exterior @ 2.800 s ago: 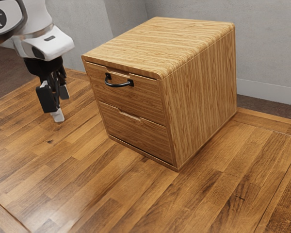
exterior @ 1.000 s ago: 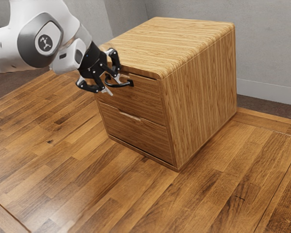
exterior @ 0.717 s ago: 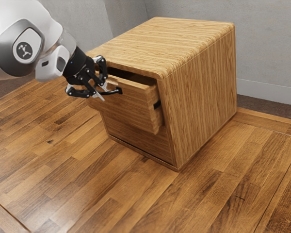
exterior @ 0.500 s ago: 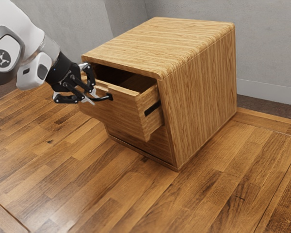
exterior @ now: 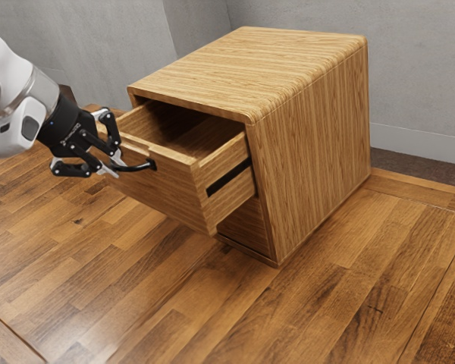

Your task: Pull the drawer handle with one arm to open the drawer

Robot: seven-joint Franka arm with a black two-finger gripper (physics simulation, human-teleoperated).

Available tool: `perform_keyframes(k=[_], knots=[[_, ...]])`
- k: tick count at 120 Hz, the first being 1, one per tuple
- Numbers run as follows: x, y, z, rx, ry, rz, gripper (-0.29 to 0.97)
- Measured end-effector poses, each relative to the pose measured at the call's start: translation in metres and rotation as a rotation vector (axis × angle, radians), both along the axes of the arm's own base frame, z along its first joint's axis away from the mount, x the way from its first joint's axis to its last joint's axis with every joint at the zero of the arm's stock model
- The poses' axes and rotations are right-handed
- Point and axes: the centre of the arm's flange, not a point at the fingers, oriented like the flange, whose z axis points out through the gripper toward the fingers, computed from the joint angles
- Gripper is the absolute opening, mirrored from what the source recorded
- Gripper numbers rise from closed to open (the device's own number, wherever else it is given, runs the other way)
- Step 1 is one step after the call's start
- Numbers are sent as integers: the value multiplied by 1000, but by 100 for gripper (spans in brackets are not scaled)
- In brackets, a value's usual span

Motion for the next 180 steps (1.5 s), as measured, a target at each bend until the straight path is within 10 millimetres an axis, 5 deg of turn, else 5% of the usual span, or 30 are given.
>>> perform_keyframes(k=[57, 180], knots=[[-23, 11, -6, -19, 6, 20, 6], [-103, 13, -14, -72, -2, 14, 4]])
